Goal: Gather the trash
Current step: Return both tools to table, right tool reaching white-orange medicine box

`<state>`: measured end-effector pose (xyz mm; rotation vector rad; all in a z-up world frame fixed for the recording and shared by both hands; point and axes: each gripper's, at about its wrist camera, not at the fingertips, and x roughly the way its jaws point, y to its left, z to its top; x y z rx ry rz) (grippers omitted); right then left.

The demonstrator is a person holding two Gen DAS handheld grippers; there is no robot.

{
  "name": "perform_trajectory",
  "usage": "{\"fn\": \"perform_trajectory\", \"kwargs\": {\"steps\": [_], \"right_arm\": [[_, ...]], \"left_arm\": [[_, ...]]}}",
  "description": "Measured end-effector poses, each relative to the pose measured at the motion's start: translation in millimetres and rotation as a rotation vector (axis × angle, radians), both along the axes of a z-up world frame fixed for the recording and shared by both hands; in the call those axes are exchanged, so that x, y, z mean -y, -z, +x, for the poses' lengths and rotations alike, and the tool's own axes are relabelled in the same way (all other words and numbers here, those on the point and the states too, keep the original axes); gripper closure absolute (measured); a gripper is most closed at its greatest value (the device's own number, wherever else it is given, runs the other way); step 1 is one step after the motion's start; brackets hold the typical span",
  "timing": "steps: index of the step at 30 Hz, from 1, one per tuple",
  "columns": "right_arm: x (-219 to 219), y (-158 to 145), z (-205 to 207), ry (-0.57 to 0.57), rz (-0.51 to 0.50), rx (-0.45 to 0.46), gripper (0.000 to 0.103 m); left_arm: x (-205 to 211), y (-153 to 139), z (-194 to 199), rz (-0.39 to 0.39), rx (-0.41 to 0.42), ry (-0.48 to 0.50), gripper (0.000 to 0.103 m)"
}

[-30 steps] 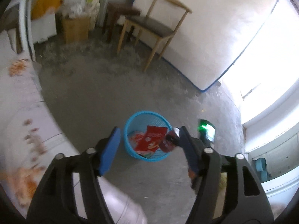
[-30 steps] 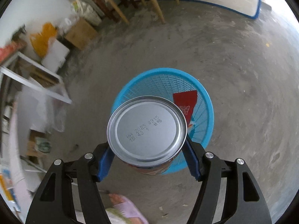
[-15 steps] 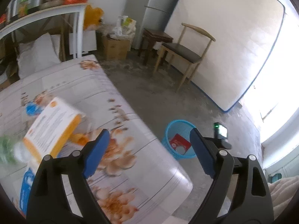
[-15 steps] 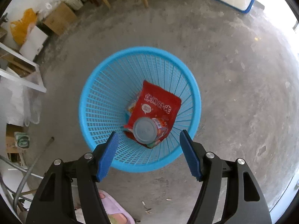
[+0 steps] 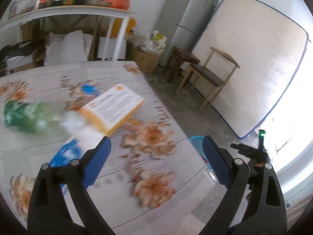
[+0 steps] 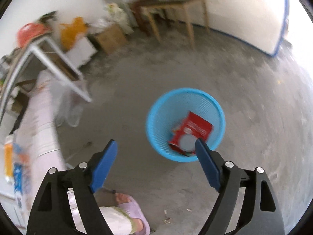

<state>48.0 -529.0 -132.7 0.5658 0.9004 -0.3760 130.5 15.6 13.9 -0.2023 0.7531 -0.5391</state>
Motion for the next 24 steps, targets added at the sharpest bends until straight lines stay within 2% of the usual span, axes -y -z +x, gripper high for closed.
{"fn": "perform_trajectory", "kwargs": {"steps": [6, 10, 18, 24], "right_arm": [[-65.9, -59.0, 21.2, -0.194, 0.004, 0.119, 0.023], [-117.1, -88.1, 43.4, -0.345, 0.053, 0.186, 0.023], [-215.3, -110.8, 76.2, -0.570, 0.091, 0.196, 0.023], [-266.3, -117.0, 86.8, -0.655, 0.190, 0.183, 0.023]], "left_arm": [[-58.3, 7.4, -24.4, 0.013, 0.025, -0.137, 0.013], [-89.7, 17.0, -33.1, 0.039, 0.023, -0.215, 0.013], [-126.9, 31.1, -35.5, 0.006, 0.019, -0.300, 0.013], [-136.9, 36.6, -30.1, -0.027, 0.022, -0.308, 0.013]]}}
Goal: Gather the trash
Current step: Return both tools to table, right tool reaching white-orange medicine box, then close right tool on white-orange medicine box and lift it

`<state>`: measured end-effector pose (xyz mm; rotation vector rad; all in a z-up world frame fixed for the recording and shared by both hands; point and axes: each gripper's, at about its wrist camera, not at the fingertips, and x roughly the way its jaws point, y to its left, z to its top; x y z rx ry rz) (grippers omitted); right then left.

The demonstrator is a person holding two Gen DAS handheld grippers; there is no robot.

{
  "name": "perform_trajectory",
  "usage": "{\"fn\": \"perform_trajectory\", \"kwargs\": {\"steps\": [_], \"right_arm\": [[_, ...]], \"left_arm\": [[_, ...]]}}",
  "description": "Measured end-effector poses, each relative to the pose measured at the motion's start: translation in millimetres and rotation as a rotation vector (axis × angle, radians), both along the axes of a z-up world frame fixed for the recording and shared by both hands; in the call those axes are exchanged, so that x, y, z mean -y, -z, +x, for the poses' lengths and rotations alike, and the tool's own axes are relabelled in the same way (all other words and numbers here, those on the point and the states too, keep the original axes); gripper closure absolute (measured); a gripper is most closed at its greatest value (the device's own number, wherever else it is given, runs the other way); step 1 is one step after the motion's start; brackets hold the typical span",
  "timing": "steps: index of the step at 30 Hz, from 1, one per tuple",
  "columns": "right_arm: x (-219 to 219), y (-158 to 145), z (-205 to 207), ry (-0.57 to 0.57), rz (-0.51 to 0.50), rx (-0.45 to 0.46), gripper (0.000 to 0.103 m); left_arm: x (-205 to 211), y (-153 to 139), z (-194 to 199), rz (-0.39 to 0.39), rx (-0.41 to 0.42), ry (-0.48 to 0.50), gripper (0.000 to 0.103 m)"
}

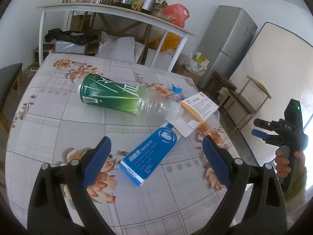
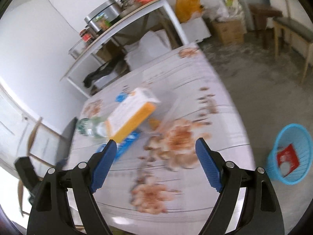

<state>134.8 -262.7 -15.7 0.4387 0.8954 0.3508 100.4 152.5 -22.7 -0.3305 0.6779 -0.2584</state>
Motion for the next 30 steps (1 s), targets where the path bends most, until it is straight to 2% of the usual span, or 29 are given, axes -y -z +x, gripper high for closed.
{"fn": "perform_trajectory", "kwargs": {"steps": [4, 9, 12, 16, 25, 30], "right_arm": [[-17.2, 6.4, 19.3, 0.008, 0.100, -0.078, 0.023], [-41.1, 12.0, 45.2, 0.043, 0.123, -0.162, 0.021], [-48.5, 16.7, 66.3, 0.102, 0.152, -0.245, 0.016], [-54.5, 28.4, 99.7, 0.210, 0.193, -0.412, 0.014], [-80.7, 40.8, 142.2, 0.334, 0.051, -0.568, 0.014], [-86.2, 46.4, 154.9, 0.376, -0.005, -0.586, 0.014]], "left_arm": [[4.4, 3.8, 3.1, -0.005, 0.016, 0.023, 0.013], [13.7, 7.9, 5.9, -0.006, 0.038, 0.053, 0.013], [16.9, 10.8, 7.4, -0.020, 0.038, 0.071, 0.013], [17.5, 11.1, 6.4, -0.034, 0.048, 0.086, 0.013], [2.5, 13.7, 0.1, -0.099, 0.048, 0.080, 0.013], [-4.8, 14.6, -4.5, -0.112, 0.055, 0.074, 0.013]]}}
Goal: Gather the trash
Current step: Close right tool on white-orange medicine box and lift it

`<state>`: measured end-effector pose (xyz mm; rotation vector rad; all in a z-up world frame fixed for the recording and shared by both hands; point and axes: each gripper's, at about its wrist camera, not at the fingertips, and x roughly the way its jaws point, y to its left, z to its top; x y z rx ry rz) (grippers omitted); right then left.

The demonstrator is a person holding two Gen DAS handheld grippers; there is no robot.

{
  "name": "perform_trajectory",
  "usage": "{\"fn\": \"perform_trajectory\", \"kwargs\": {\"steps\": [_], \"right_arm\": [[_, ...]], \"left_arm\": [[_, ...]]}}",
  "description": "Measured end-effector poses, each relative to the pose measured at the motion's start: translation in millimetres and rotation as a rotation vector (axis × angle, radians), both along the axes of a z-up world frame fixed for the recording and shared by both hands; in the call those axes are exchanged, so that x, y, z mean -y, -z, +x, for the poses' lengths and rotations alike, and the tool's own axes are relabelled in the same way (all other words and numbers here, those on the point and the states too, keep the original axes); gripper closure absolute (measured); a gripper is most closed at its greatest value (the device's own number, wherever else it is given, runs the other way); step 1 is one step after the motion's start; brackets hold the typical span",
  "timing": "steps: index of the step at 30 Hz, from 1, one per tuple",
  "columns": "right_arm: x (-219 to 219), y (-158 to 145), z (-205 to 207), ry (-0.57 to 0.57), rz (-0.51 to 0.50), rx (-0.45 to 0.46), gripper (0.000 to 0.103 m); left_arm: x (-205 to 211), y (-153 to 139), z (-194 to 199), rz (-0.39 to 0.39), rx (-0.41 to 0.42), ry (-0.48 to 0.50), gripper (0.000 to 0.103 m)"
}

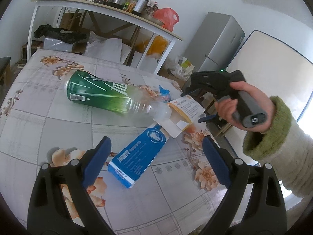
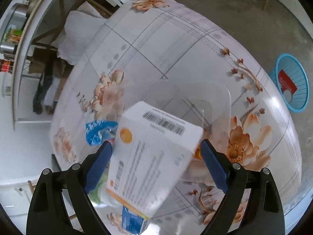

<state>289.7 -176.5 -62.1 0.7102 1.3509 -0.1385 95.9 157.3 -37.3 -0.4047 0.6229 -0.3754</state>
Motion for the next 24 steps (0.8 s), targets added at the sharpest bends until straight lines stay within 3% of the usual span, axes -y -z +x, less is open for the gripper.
{"fn": "perform_trajectory", "kwargs": {"steps": [9, 13, 24], "right_arm": [[-10.5, 6.0, 11.8, -0.007, -0.048, -0.017, 0.014], [-5.3, 9.7, 7.2, -0.012, 0.002, 0.001, 0.025], [15.1, -18.6, -18.8, -0.116, 0.143, 0.099, 0.031]], "left_arm": [[-11.0, 5.9, -3.6, -0.043, -0.013, -0.012, 0.013], [-13.1, 6.1, -5.5, -0.043, -0.012, -0.012, 0.013], [-15.1, 7.1, -7.5, -0.048, -0.023, -0.013, 0.013]]}}
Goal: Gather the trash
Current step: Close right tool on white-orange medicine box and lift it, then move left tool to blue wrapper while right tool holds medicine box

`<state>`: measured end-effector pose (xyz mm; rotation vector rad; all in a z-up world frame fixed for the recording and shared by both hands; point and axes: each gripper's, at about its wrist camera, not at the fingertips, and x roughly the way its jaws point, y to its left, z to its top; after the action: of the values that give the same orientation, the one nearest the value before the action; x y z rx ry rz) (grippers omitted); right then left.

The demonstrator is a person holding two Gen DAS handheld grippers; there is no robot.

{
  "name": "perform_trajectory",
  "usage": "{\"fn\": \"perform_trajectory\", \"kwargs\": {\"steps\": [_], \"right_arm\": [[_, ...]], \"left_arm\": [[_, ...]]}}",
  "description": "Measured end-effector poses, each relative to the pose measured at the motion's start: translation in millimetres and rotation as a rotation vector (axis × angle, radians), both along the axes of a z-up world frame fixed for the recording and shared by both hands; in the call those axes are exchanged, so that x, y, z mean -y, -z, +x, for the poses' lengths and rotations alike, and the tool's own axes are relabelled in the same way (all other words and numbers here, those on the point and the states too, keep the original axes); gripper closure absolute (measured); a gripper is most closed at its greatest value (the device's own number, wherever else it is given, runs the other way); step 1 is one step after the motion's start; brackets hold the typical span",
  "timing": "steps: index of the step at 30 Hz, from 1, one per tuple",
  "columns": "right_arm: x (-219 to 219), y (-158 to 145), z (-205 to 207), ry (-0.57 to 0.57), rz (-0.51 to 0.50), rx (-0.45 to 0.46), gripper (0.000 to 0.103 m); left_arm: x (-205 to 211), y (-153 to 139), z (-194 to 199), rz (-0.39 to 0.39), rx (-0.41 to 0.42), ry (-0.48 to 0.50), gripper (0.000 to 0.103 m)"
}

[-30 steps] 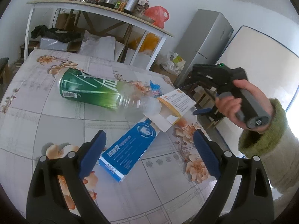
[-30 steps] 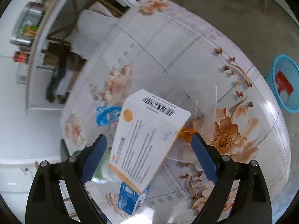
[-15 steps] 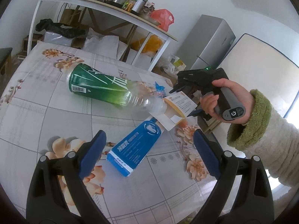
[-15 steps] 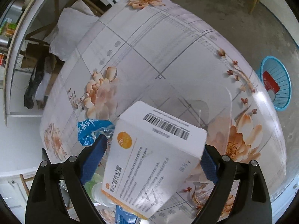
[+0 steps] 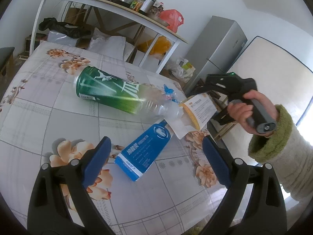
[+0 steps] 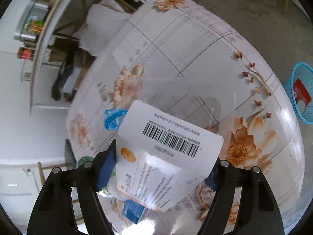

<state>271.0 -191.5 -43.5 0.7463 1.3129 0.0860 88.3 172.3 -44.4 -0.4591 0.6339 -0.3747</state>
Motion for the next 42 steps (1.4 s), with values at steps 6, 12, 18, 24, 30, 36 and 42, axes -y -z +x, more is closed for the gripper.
{"fn": "perform_trajectory", "kwargs": {"steps": [6, 12, 18, 24, 30, 36, 42], "right_arm": [[32.2, -10.7, -24.6, 0.012, 0.107, 0.048, 0.032], [66.3, -13.7, -53.6, 0.031, 0.200, 0.082, 0.032], [80.7, -8.0, -81.2, -0.092, 0.266, 0.070, 0.032], [46.3, 24.2, -86.8, -0.381, 0.150, -0.038, 0.031], [-0.8, 48.2, -75.9, -0.490, -0.104, -0.010, 0.031], [-27.5, 40.0, -77.4, -0.538, -0.291, 0.125, 0.027], [-19.0, 15.0, -99.4, -0.480, -0.352, 0.254, 0.020]], "left_arm": [[7.4, 2.1, 1.5, 0.019, -0.011, 0.007, 0.013], [9.8, 9.1, 11.3, 0.032, -0.032, -0.004, 0.013], [14.5, 16.0, 17.8, 0.045, -0.059, 0.003, 0.013], [22.9, 14.4, 21.0, 0.064, -0.062, 0.015, 0.013], [29.7, 10.9, 20.2, 0.085, -0.065, 0.024, 0.013], [30.8, 8.5, 16.7, 0.105, -0.068, 0.023, 0.013], [30.8, 9.3, 18.5, 0.113, -0.071, 0.037, 0.013]]}}
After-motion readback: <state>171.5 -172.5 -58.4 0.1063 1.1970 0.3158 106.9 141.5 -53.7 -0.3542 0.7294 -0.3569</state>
